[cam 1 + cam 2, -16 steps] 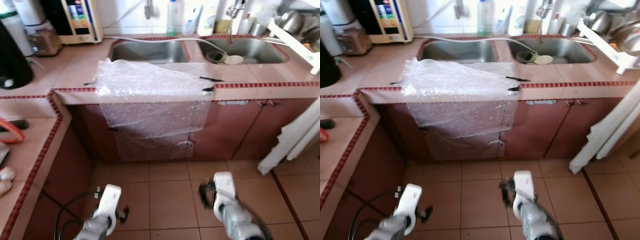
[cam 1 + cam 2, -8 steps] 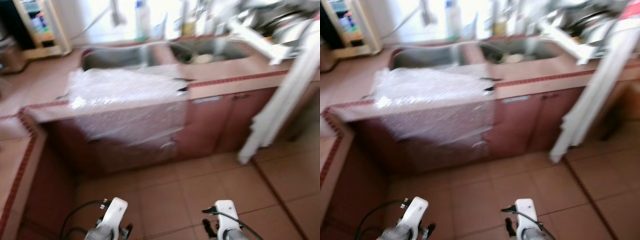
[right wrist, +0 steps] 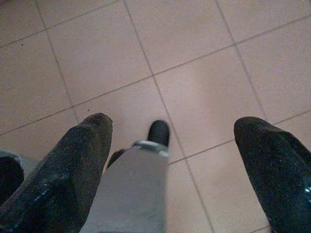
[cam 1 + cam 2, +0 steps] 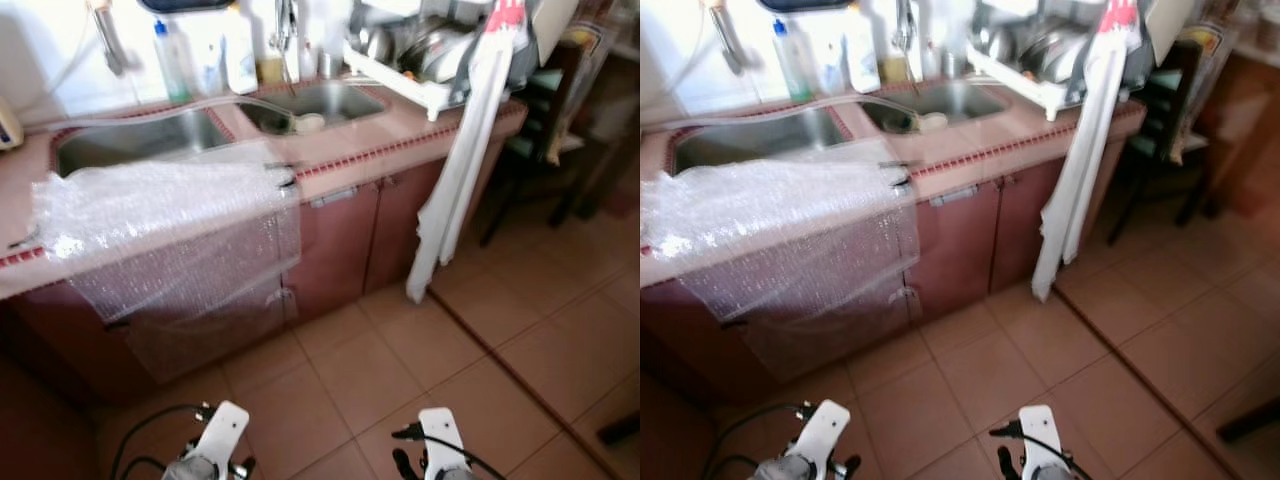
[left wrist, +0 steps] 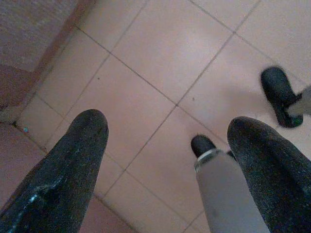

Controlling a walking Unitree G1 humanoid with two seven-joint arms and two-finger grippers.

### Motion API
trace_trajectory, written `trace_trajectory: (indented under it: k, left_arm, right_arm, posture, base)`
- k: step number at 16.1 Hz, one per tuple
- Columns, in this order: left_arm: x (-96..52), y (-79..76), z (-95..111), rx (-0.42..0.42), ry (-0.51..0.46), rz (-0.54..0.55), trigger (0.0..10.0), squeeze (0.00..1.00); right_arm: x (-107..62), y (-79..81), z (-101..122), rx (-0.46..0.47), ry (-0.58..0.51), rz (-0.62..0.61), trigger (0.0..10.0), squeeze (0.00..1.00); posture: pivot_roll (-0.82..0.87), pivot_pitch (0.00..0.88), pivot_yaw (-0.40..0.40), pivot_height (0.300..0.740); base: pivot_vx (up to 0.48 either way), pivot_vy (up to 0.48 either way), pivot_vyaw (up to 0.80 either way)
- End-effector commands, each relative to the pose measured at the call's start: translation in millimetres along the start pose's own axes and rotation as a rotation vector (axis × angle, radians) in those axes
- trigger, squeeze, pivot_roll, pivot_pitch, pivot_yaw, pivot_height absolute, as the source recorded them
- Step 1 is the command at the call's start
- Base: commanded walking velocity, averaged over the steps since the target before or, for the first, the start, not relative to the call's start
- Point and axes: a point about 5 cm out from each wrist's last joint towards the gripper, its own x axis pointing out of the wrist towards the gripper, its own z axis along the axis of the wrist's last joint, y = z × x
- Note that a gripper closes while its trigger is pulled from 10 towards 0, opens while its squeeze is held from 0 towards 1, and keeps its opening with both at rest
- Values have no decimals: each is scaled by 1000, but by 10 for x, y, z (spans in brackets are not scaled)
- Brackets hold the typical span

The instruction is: Kitchen organization

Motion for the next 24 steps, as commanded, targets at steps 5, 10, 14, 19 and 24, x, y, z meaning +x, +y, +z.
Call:
trace_trajectory:
  k: [5, 10, 14, 19, 24]
  left_arm:
    - [3, -9, 14, 20, -6, 0, 10000, 0]
    - [3, -24, -2, 25, 2, -1, 10000, 0]
    - [3, -41, -16, 29, 5, -4, 10000, 0]
    - [-1, -39, -43, 30, 12, -5, 10000, 0]
    - [-3, -31, -49, 40, 11, 0, 10000, 0]
  right_arm:
    - [6, -8, 35, -32, -7, 6, 10000, 0]
    - [6, -4, 34, -37, -6, 8, 10000, 0]
    - [4, -4, 25, -40, -4, 9, 10000, 0]
    - [2, -7, 14, -47, 0, 9, 10000, 0]
    - [1, -2, 10, -43, 0, 10, 10000, 0]
  posture:
    - [-157, 52, 73, 740]
    - [-159, 57, 77, 740]
    - [-161, 57, 76, 740]
    - [-162, 56, 77, 740]
    - [-165, 61, 81, 740]
  base:
    - [0, -118, 0]
    - [0, -329, 0]
    - [0, -403, 0]
    - [0, -340, 0]
    - [0, -285, 0]
